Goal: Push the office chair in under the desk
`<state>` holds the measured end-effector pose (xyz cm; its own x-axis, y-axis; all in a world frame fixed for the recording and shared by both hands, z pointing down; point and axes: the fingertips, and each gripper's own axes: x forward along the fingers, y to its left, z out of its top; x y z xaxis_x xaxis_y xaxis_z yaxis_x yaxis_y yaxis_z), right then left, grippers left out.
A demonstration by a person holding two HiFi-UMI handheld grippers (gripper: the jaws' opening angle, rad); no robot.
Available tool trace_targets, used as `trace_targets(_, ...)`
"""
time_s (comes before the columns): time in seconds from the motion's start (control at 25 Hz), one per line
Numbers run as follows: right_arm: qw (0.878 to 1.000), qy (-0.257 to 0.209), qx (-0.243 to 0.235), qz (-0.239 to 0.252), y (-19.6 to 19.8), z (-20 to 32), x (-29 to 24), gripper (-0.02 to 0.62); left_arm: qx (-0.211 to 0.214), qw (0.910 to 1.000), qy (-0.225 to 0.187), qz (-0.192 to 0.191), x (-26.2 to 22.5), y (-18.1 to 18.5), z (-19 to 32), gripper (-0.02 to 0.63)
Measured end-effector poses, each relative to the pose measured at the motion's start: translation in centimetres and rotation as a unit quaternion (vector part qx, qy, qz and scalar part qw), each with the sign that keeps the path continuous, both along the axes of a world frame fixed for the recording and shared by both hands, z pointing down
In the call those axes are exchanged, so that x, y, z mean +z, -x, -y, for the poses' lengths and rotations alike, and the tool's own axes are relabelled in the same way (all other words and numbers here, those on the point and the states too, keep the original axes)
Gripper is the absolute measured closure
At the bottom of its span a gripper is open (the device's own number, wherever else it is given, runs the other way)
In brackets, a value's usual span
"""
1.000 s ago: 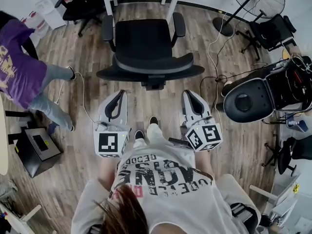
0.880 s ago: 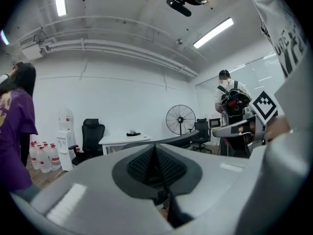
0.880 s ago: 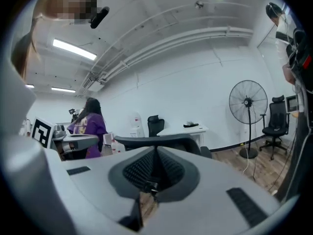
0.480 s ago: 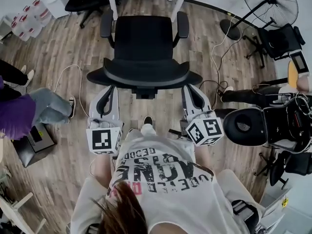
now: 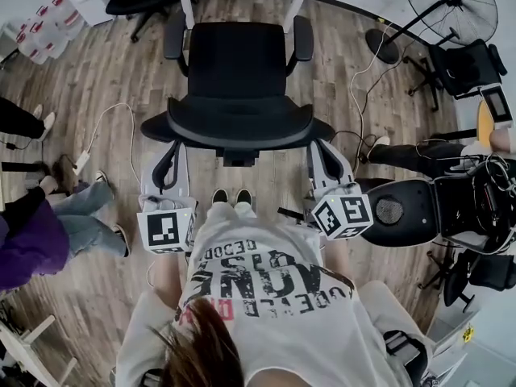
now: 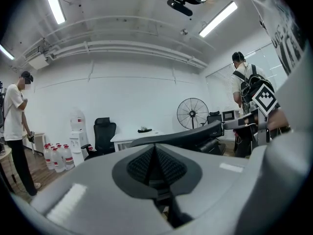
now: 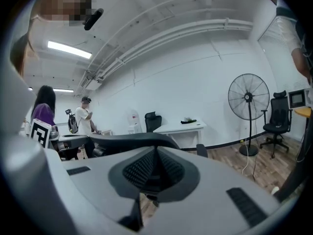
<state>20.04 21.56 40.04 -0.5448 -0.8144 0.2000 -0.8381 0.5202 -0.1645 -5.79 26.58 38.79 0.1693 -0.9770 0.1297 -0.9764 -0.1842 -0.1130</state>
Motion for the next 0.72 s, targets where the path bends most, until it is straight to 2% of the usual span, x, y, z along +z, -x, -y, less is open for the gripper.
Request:
trace_targets(0.52,0.999,0.003,0.048,-0.009,-1.2,0.4,0.0,0.571,0.032,0.9993,0.02,0.005,0.6,1.0,0.3,0.592)
trace_targets(0.64,0.999,-0.007,0.036,-0.013,-1.0,0.0,-0.2,0.571,0.033,0.9992,0.022,0.007,0.8,1.0,0.4,0.592)
trace_targets(0.72,0.999,-0.014,0.02,-0.024,-0.7,-0.4,-0.2,0.571,0.041,0.9986,0.024,0.023,1.0,0.9,0.5,0.591)
